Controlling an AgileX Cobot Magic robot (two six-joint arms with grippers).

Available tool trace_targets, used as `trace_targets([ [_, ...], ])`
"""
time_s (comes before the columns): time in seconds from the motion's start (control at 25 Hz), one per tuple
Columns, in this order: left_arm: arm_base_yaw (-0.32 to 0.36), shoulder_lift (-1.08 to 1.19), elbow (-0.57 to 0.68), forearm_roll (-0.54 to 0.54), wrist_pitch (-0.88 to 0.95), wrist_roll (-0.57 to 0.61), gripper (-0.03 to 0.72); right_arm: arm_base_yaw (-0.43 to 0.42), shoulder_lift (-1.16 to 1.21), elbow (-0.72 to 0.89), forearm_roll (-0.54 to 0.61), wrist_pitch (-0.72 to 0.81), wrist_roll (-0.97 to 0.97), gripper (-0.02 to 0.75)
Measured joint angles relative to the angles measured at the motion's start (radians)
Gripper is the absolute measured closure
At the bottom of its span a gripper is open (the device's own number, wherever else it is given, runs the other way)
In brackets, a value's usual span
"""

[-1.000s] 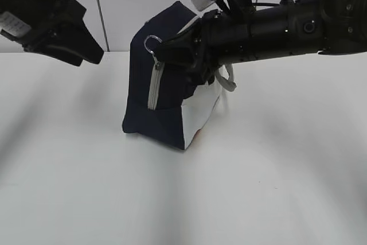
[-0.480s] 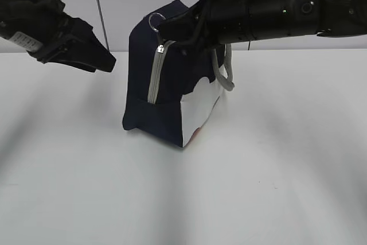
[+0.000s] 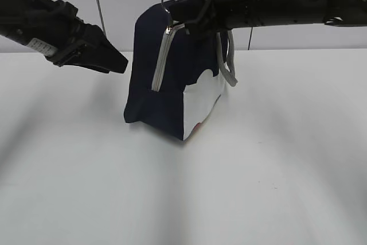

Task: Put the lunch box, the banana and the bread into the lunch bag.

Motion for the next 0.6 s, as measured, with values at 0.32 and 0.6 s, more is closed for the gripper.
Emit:
trace_targets([
  [0.32,0.0,0.012,0.0,-0.087,-0.048,0.201,0.338,0.0,0.0,0.001,-0.02,0.007,0.045,0.754],
  [0.6,0.045,0.023,0.0,-0.157,-0.047,0.388,0.338,0.0,0.0,0.001,-0.09,0.007,0.109,0.754],
])
